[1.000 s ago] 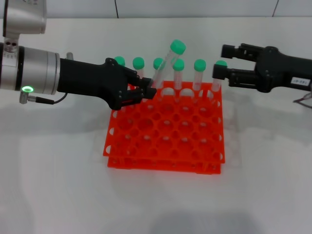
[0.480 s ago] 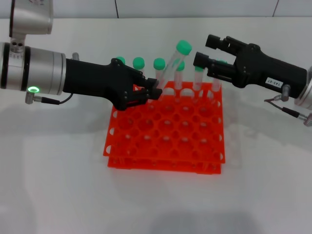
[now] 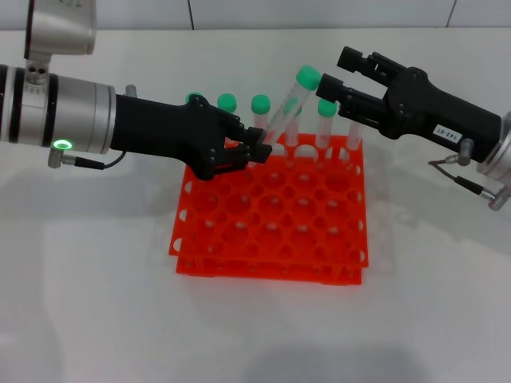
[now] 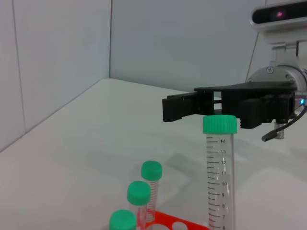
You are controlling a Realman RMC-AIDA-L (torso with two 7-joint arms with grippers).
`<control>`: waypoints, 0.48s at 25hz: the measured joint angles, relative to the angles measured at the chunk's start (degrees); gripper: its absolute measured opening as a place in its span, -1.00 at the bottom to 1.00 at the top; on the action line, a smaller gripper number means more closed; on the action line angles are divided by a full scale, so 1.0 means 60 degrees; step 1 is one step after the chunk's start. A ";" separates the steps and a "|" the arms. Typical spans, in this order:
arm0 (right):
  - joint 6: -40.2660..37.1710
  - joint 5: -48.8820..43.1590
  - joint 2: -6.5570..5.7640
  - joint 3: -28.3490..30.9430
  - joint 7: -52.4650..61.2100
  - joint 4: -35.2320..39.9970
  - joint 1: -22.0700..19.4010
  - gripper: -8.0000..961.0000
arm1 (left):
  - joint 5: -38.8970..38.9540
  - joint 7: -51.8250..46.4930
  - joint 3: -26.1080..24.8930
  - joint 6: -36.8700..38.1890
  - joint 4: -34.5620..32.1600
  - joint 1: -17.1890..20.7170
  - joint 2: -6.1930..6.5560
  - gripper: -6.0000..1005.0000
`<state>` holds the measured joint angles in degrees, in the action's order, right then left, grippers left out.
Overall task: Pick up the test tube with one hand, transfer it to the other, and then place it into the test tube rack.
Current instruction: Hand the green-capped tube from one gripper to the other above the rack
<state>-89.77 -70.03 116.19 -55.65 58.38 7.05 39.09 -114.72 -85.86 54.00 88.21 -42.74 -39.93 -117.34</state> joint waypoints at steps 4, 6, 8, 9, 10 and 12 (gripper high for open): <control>-0.0090 0.0048 0.0000 -0.0001 -0.0091 -0.0159 0.0092 0.60 | -0.0008 -0.0004 0.0021 -0.0114 0.0002 -0.0020 -0.0001 -0.61; -0.0187 0.0029 0.0000 -0.0001 -0.0079 -0.0191 0.0128 0.60 | -0.0017 -0.0012 0.0068 -0.0176 0.0004 -0.0033 -0.0008 -0.61; -0.0233 0.0018 0.0000 -0.0001 -0.0062 -0.0254 0.0174 0.60 | -0.0021 -0.0013 0.0104 -0.0248 0.0004 -0.0042 -0.0023 -0.61; -0.0244 0.0013 0.0000 -0.0003 -0.0060 -0.0296 0.0205 0.60 | -0.0024 -0.0012 0.0114 -0.0273 0.0005 -0.0050 -0.0029 -0.61; -0.0248 0.0012 -0.0001 -0.0006 -0.0063 -0.0338 0.0240 0.60 | -0.0024 -0.0009 0.0121 -0.0296 0.0004 -0.0062 -0.0037 -0.61; -0.0251 0.0011 0.0000 -0.0012 -0.0102 -0.0469 0.0358 0.60 | -0.0025 -0.0005 0.0127 -0.0307 0.0004 -0.0082 -0.0058 -0.61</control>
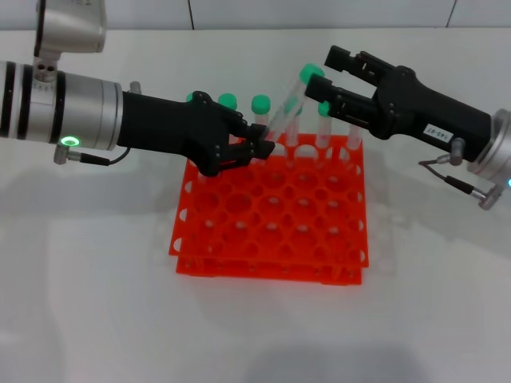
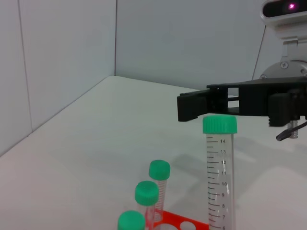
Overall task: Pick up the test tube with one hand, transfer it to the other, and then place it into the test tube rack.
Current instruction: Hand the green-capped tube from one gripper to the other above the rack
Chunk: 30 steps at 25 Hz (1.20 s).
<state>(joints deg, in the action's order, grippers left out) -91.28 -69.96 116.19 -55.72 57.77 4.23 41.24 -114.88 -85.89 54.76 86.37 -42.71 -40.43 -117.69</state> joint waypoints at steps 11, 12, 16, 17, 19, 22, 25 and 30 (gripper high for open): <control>0.0075 -0.0031 0.0000 0.0000 -0.0158 -0.0238 0.0143 0.60 | 0.0026 -0.0025 0.0498 -0.0460 0.0001 -0.0101 -0.0122 -0.61; 0.0101 -0.0032 0.0000 0.0001 -0.0196 -0.0304 0.0170 0.60 | 0.0044 -0.0017 0.0498 -0.0460 0.0001 -0.0117 -0.0122 -0.61; 0.0107 -0.0033 0.0000 0.0001 -0.0291 -0.0451 0.0226 0.60 | 0.0068 -0.0005 0.0499 -0.0462 -0.0001 -0.0141 -0.0122 -0.61; 0.0108 -0.0032 0.0000 0.0001 -0.0292 -0.0451 0.0226 0.60 | 0.0079 -0.0001 0.0498 -0.0468 -0.0015 -0.0153 -0.0121 -0.61; 0.0110 -0.0022 0.0000 0.0001 -0.0293 -0.0453 0.0213 0.60 | 0.0081 0.0001 0.0498 -0.0475 -0.0013 -0.0153 -0.0121 -0.61; 0.0080 0.0019 0.0000 0.0012 -0.0293 -0.0456 0.0164 0.60 | 0.0084 0.0003 0.0498 -0.0479 0.0000 -0.0153 -0.0118 -0.61; 0.0038 0.0005 0.0000 0.0010 -0.0295 -0.0456 0.0156 0.46 | 0.0088 0.0004 0.0497 -0.0479 0.0000 -0.0151 -0.0116 -0.61; 0.0034 -0.0016 0.0000 0.0003 -0.0245 -0.0457 0.0192 0.25 | 0.0090 0.0007 0.0498 -0.0478 0.0000 -0.0125 -0.0116 -0.61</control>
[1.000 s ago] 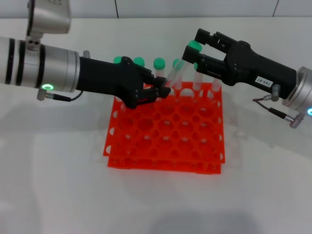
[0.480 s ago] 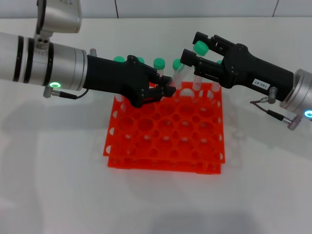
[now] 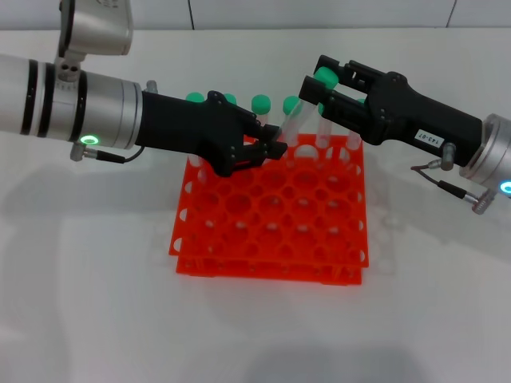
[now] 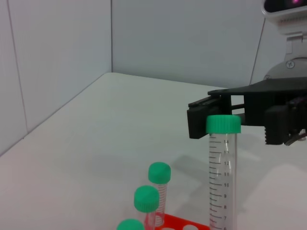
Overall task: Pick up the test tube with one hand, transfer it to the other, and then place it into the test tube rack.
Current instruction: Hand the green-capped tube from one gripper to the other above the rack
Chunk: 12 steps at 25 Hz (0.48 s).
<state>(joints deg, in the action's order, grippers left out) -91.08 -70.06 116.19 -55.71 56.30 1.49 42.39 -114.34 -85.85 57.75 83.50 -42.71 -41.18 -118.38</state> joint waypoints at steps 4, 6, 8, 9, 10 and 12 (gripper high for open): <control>-0.0003 -0.0001 0.0000 -0.0002 0.0007 0.0000 -0.0005 0.12 | 0.0000 0.0000 -0.0005 0.0000 0.0000 0.0007 0.0000 -0.61; -0.0004 0.0000 0.0000 -0.0003 0.0009 0.0001 -0.0005 0.11 | 0.0000 -0.0001 -0.0004 0.0000 0.0001 0.0008 -0.0002 -0.61; -0.0001 0.0005 0.0001 -0.0003 0.0011 0.0001 -0.0005 0.10 | 0.0000 -0.0002 -0.0003 -0.0001 0.0000 0.0008 -0.0013 -0.61; 0.0006 0.0006 0.0000 -0.0003 0.0011 0.0001 -0.0005 0.10 | 0.0000 -0.0002 -0.0002 -0.0001 0.0000 0.0002 -0.0021 -0.61; 0.0014 0.0006 0.0000 -0.0003 0.0013 0.0002 -0.0005 0.10 | 0.0000 -0.0003 -0.0001 -0.0001 0.0000 -0.0003 -0.0022 -0.61; 0.0045 0.0000 0.0000 -0.0003 0.0019 0.0002 0.0005 0.09 | 0.0000 -0.0002 0.0000 -0.0001 0.0001 -0.0014 -0.0034 -0.61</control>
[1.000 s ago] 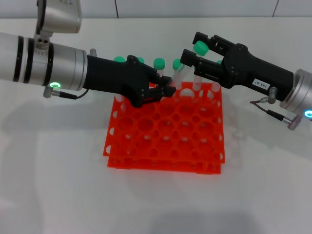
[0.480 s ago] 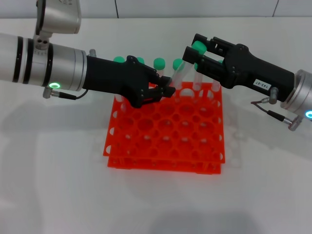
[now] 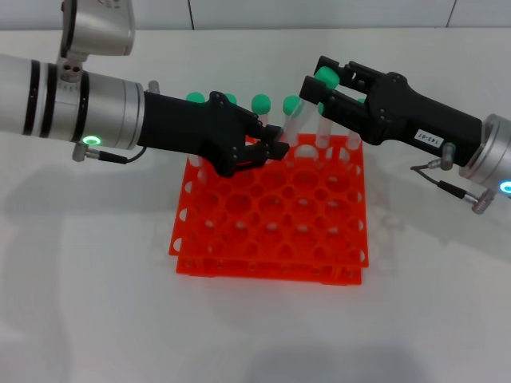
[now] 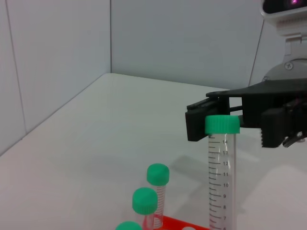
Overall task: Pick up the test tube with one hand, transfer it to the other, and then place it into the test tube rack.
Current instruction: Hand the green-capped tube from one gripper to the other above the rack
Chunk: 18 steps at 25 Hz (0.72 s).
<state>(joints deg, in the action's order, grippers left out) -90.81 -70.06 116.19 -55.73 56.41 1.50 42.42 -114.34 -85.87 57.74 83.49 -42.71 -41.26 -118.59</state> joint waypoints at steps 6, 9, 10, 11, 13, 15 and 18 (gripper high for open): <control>0.0028 -0.0011 0.0000 0.0000 0.0010 0.0055 0.0016 0.06 | 0.0000 0.0000 -0.0007 0.0001 -0.0001 0.0004 -0.0023 -0.61; 0.0033 -0.0009 0.0000 0.0000 0.0010 0.0100 -0.0020 -0.08 | 0.0012 0.0000 -0.0002 0.0001 -0.0002 0.0013 -0.0026 -0.61; 0.0033 -0.0006 0.0000 -0.0001 0.0010 0.0101 -0.0020 -0.15 | 0.0015 0.0000 0.0001 0.0001 -0.0004 0.0018 -0.0025 -0.61; 0.0035 -0.0003 0.0000 0.0000 0.0011 0.0101 -0.0022 -0.22 | 0.0017 -0.0001 0.0001 0.0001 -0.0008 0.0020 -0.0026 -0.61; 0.0051 0.0002 0.0000 0.0001 0.0012 0.0108 -0.0023 -0.37 | 0.0014 -0.0014 -0.0015 0.0002 -0.0027 0.0028 -0.0025 -0.61; 0.0088 0.0005 -0.0001 0.0003 0.0013 0.0117 -0.0019 -0.47 | 0.0010 -0.0035 -0.0028 0.0001 -0.0042 0.0033 -0.0025 -0.60; 0.0117 0.0009 -0.0001 0.0008 0.0015 0.0121 -0.0003 -0.47 | 0.0005 -0.0097 -0.0045 -0.0004 -0.0055 0.0024 -0.0009 -0.60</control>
<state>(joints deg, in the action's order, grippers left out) -90.11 -70.01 116.19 -55.68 56.51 2.22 42.40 -114.31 -86.45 57.47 83.47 -43.04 -41.12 -118.64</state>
